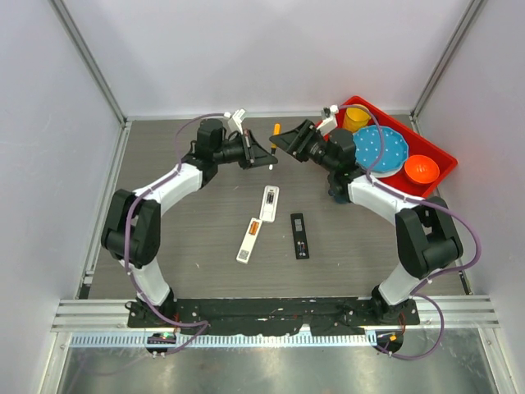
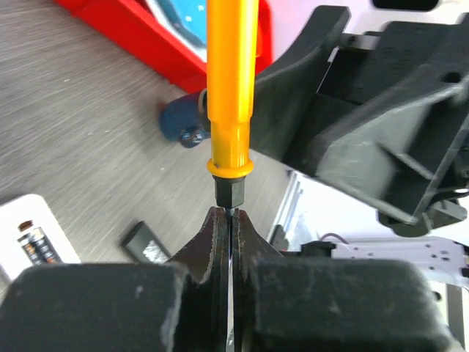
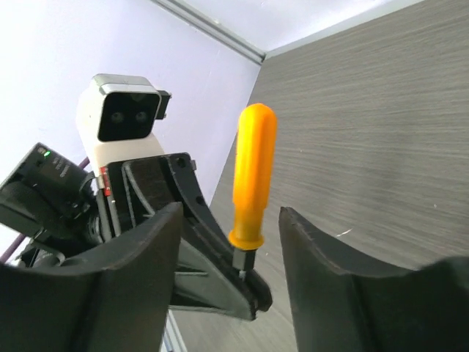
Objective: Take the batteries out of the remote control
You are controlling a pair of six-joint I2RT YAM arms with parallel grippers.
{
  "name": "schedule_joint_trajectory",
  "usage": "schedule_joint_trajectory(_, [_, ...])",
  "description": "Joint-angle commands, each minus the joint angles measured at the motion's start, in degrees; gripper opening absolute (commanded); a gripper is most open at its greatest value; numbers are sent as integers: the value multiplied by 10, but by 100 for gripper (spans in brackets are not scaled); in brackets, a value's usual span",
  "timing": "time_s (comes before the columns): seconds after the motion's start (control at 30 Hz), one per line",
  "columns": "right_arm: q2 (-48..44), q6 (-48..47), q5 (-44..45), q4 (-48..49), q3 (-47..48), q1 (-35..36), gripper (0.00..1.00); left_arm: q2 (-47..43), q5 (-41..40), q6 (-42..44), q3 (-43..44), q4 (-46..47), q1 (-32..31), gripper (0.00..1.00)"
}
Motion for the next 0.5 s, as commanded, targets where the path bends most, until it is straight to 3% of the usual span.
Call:
schedule_joint_trajectory(0.0, [-41,-31,-48,19,-5,-11,68,-57,-39,87,13,-122,12,0])
schedule_joint_trajectory(0.03, [-44,-36,-51,10,-5,-14,77,-65,-61,106,12,-141,15,0])
schedule_joint_trajectory(0.13, [-57,-42,-70,7,-7,-27,87,-95,-68,118,-7,-175,32,0])
schedule_joint_trajectory(0.47, [-23,22,-209,99,3,-43,89,-204,3,172,-60,-275,47,0])
